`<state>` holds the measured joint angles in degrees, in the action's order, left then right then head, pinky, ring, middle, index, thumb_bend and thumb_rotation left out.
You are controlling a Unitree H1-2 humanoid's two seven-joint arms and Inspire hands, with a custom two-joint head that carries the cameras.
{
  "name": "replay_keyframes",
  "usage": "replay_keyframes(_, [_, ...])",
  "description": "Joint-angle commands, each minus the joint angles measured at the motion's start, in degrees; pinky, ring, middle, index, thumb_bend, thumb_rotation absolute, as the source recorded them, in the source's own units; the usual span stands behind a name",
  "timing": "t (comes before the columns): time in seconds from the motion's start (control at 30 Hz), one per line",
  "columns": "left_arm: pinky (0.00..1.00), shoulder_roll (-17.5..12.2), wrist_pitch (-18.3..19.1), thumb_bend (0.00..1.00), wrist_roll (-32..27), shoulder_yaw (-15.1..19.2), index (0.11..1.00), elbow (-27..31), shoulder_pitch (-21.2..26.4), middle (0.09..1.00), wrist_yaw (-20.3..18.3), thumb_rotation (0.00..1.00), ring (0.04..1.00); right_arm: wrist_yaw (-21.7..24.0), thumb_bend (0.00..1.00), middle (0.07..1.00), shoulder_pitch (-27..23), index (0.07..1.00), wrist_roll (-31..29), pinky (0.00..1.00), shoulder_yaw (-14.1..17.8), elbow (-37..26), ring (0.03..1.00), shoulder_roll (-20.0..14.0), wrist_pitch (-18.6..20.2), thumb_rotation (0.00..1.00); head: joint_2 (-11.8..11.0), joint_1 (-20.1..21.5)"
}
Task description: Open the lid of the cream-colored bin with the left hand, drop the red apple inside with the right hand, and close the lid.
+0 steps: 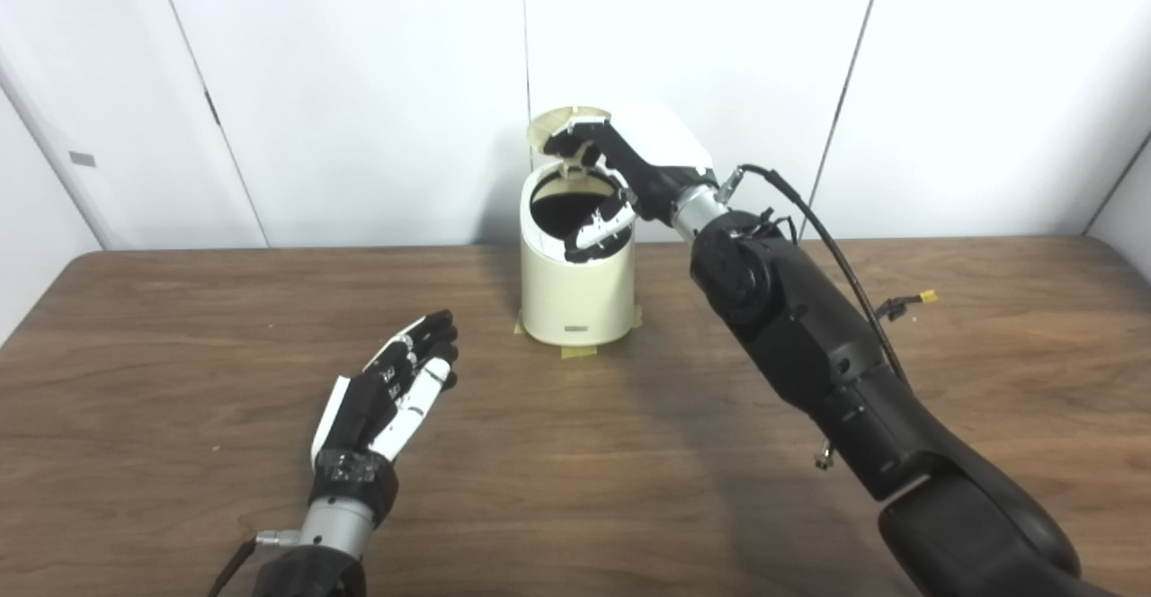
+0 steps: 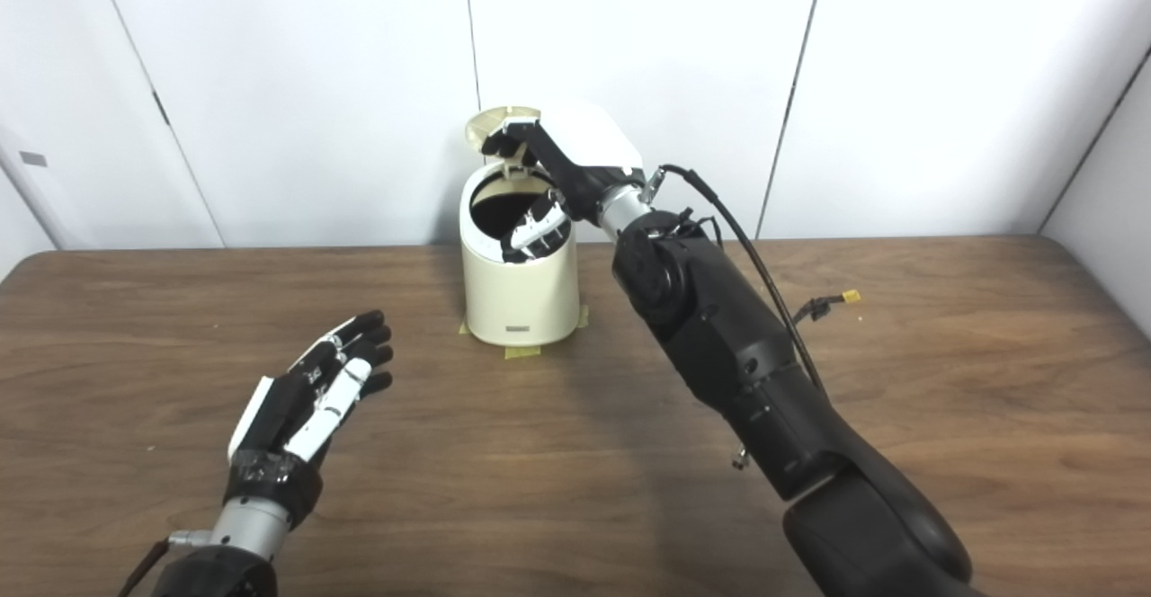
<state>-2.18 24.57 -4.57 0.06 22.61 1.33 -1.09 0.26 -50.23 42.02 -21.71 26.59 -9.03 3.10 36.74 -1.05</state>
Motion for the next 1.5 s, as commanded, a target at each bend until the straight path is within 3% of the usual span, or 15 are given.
replay_keyframes(0.0, [0.82,0.01,-0.88,0.45,-0.18,0.03,0.839,1.95,1.55,0.857,-0.33,0.46,0.858,-0.95,0.84,0.792,-3.13,0.694,1.01,0.82,0.05,-1.14,0.819,-0.94,-0.16,0.09,0.07,0.03])
replay_keyframes(0.1, [0.82,-0.10,-1.15,0.44,-0.13,-0.06,0.841,1.96,1.46,0.858,-0.46,0.45,0.857,-2.30,0.84,0.750,-2.78,0.674,1.00,0.72,0.41,-1.78,0.770,-0.95,-1.08,0.09,0.07,0.03])
replay_keyframes(0.17, [0.82,-0.23,-1.42,0.44,-0.28,-0.03,0.843,1.84,1.39,0.859,-0.63,0.45,0.859,-3.48,0.83,0.688,-2.16,0.645,-0.19,0.61,1.37,-2.76,0.682,-0.65,-2.23,0.05,0.07,0.22])
replay_keyframes(0.2, [0.83,-0.30,-1.55,0.44,-0.39,0.03,0.845,1.72,1.39,0.861,-0.71,0.46,0.861,-4.02,0.68,0.639,-1.75,0.571,-1.15,0.52,2.04,-3.36,0.595,-0.41,-2.89,0.08,0.07,0.22])
replay_keyframes(0.23, [0.83,-0.28,-1.36,0.44,-0.36,0.11,0.845,1.75,1.39,0.863,-0.63,0.46,0.862,-4.62,0.58,0.562,-1.34,0.557,-1.96,0.44,2.64,-4.01,0.480,-0.22,-3.60,0.03,0.04,0.33])
replay_keyframes(0.33, [0.83,-0.25,-0.93,0.44,-0.16,0.26,0.845,1.70,1.47,0.862,-0.39,0.46,0.862,-6.16,0.51,0.508,-0.08,0.539,-3.06,0.36,3.88,-6.17,0.413,-0.04,-4.89,0.00,-0.09,0.62])
replay_keyframes(0.47, [0.84,-0.60,-1.37,0.43,-0.33,0.45,0.847,1.13,1.53,0.867,-0.66,0.46,0.867,-4.54,0.50,0.496,1.38,0.504,-6.13,0.36,6.24,-9.65,0.418,0.39,-3.49,0.00,-0.22,0.87])
replay_keyframes(0.6, [0.83,-0.61,-1.59,0.43,-0.43,0.94,0.841,0.71,1.59,0.863,-0.49,0.45,0.859,-3.46,0.50,0.490,2.37,0.491,-12.73,0.35,10.86,-11.46,0.426,1.88,-2.04,0.00,-0.53,1.10])
replay_keyframes(0.73, [0.83,-0.84,-1.92,0.41,-0.81,1.58,0.840,0.61,1.75,0.861,-0.69,0.45,0.858,-1.68,0.50,0.516,3.77,0.492,-17.94,0.33,15.37,-14.93,0.432,3.54,4.76,0.00,-0.62,0.97])
replay_keyframes(1.03, [0.83,-2.12,-1.34,0.44,-1.04,2.57,0.835,0.38,3.36,0.858,-1.04,0.46,0.860,1.30,0.50,0.509,10.37,0.525,-22.97,0.33,19.10,-25.87,0.421,2.48,14.68,0.00,-0.62,1.12])
replay_keyframes(1.23, [0.82,-4.49,-0.39,0.42,0.20,2.58,0.838,-0.96,6.29,0.855,-1.97,0.48,0.853,3.74,0.52,0.503,17.66,0.509,-30.57,0.45,23.23,-33.44,0.442,3.09,19.69,0.00,-0.83,1.23])
replay_keyframes(1.3, [0.83,-5.25,0.18,0.42,0.25,2.63,0.843,-1.24,7.41,0.853,-2.26,0.48,0.851,4.95,0.52,0.505,20.20,0.492,-33.13,0.50,24.27,-35.51,0.567,3.15,21.74,0.00,-0.86,1.26])
replay_keyframes(1.37, [0.83,-6.20,0.48,0.43,0.49,2.56,0.844,-1.54,8.60,0.847,-2.57,0.48,0.847,5.72,0.51,0.682,22.65,0.497,-35.73,0.60,25.05,-37.20,0.671,3.29,23.10,0.13,-1.06,1.10])
replay_keyframes(1.4, [0.83,-6.66,0.51,0.43,0.63,2.46,0.843,-1.70,9.25,0.845,-2.75,0.49,0.847,5.88,0.51,0.717,23.98,0.498,-36.45,0.63,25.23,-37.93,0.699,3.23,23.46,0.14,-1.06,1.10])
replay_keyframes(1.47, [0.83,-7.83,0.94,0.44,1.03,2.12,0.847,-2.00,10.69,0.850,-3.29,0.51,0.851,5.87,0.56,0.780,26.65,0.697,-36.62,0.70,24.89,-39.08,0.760,2.88,23.70,0.38,-1.19,0.81])
